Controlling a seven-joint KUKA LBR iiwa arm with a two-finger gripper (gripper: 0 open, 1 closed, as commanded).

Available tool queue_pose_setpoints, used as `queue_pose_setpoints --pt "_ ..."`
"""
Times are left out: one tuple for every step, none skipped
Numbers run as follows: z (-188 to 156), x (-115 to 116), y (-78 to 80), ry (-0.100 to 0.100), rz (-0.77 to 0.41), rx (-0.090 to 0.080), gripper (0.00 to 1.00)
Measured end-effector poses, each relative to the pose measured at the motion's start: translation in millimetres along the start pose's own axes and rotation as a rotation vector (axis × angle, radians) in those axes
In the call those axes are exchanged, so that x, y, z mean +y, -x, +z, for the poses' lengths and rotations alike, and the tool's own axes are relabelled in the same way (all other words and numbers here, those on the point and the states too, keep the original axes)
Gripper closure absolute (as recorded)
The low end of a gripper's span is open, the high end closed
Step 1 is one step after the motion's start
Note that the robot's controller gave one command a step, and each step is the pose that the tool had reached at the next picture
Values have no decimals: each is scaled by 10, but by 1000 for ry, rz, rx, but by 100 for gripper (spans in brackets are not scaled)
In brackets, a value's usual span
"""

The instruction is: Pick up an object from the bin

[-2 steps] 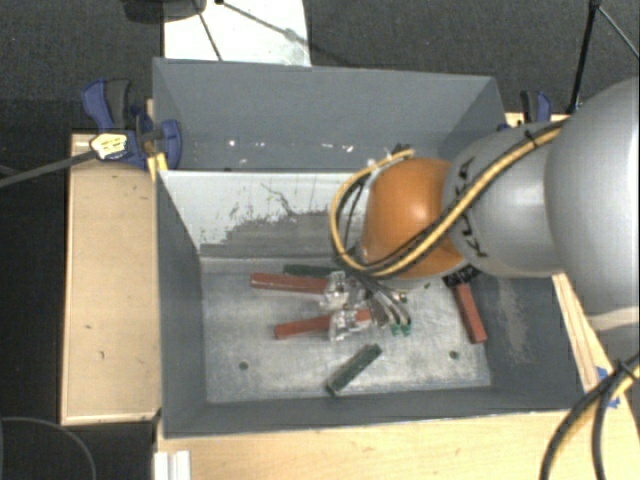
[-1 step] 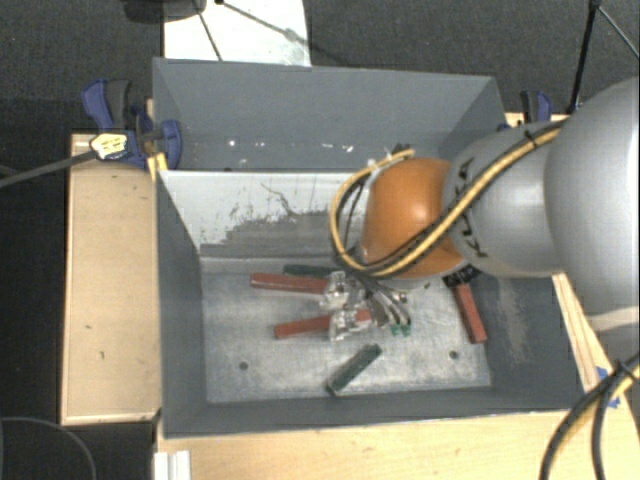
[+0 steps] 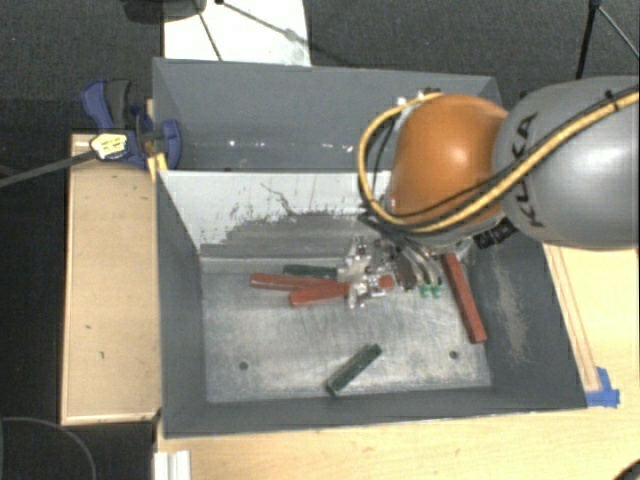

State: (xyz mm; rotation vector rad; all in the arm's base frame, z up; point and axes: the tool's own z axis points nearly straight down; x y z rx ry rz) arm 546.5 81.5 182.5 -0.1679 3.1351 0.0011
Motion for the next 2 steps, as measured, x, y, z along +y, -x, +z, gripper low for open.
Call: queue_pose_setpoints --pt "0 0 0 0 1 0 100" --pt "-472 -2 -20 0 12 0 100"
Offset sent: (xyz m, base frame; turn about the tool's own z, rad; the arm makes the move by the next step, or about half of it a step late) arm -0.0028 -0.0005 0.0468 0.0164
